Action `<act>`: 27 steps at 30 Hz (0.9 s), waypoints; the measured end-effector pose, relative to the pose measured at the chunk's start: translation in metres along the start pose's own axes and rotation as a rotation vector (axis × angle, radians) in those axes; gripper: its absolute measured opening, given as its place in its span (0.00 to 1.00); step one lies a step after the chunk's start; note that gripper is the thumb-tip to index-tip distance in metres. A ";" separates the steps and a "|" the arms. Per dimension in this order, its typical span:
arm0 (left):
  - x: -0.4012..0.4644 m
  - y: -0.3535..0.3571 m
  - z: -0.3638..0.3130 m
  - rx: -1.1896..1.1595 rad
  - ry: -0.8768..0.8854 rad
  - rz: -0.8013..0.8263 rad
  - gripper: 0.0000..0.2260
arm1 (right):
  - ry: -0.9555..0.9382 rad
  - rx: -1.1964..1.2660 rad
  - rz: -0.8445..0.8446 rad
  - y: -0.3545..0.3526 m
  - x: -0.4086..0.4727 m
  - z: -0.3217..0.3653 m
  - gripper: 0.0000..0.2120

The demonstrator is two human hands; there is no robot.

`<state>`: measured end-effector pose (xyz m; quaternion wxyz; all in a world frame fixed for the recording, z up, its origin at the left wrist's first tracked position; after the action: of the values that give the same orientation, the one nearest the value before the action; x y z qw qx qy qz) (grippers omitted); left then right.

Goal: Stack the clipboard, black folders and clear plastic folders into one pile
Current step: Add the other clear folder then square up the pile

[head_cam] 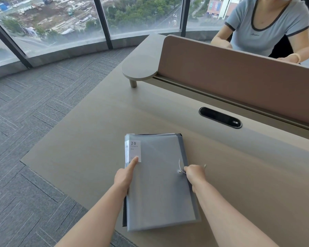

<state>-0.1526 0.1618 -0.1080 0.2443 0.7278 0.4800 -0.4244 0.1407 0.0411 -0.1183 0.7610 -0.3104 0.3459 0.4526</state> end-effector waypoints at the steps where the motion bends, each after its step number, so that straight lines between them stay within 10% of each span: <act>1: 0.002 0.001 0.002 -0.020 -0.007 0.015 0.43 | -0.009 0.014 -0.010 0.000 -0.001 -0.002 0.11; 11: 0.003 0.010 0.009 -0.088 -0.014 0.066 0.56 | -0.106 0.245 0.047 -0.004 -0.010 -0.011 0.05; 27: -0.060 0.087 -0.070 -0.097 0.431 0.200 0.23 | -0.496 0.466 -0.033 -0.073 -0.066 0.022 0.11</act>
<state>-0.0580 0.1492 -0.0250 0.2121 0.8328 0.4664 -0.2095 0.1887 -0.0017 -0.0408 0.8796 -0.0140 0.2392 0.4110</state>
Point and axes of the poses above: each hand's wrist, its own x-axis towards the middle knuckle, its own y-axis out of the palm, z = x × y, the point moved 10 cm from there along x, towards the middle knuckle, and after that the axes turned 15 degrees about z, right-handed, at the moved point
